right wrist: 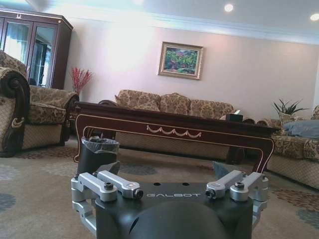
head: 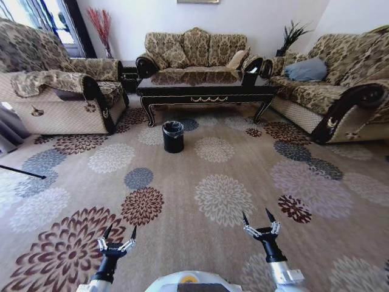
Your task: Move to the front of the table and pick up the trash from the floor, then place it into the trash bin.
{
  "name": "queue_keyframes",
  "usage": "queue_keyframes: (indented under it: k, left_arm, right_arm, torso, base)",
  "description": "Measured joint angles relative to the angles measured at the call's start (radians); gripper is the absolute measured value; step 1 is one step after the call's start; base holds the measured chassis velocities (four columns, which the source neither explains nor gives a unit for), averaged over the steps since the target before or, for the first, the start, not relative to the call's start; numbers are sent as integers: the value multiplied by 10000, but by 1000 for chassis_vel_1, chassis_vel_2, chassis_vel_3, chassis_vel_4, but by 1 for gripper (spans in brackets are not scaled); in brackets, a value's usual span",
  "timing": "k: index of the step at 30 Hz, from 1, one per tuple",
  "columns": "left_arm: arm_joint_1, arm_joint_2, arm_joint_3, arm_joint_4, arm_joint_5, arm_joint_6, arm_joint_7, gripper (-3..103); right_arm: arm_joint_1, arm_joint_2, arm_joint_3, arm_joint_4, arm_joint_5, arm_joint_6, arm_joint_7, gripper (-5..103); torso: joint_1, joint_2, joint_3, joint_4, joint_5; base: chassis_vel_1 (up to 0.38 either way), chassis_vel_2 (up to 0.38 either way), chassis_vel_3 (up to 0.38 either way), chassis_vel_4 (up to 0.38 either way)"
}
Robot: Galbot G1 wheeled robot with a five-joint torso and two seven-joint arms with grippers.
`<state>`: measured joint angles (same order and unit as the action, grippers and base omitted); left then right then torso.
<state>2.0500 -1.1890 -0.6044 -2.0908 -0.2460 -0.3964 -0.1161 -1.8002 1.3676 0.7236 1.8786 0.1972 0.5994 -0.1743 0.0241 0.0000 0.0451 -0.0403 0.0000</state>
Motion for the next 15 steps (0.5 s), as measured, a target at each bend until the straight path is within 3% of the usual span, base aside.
queue_keyframes:
  k: [15]
  left_arm:
    - [0, 0, 0, 0, 0, 0, 0, 100]
  right_arm:
    - [0, 0, 0, 0, 0, 1, 0, 100]
  torso:
    - [0, 0, 1, -1, 1]
  base:
    - [155, -165, -148, 153]
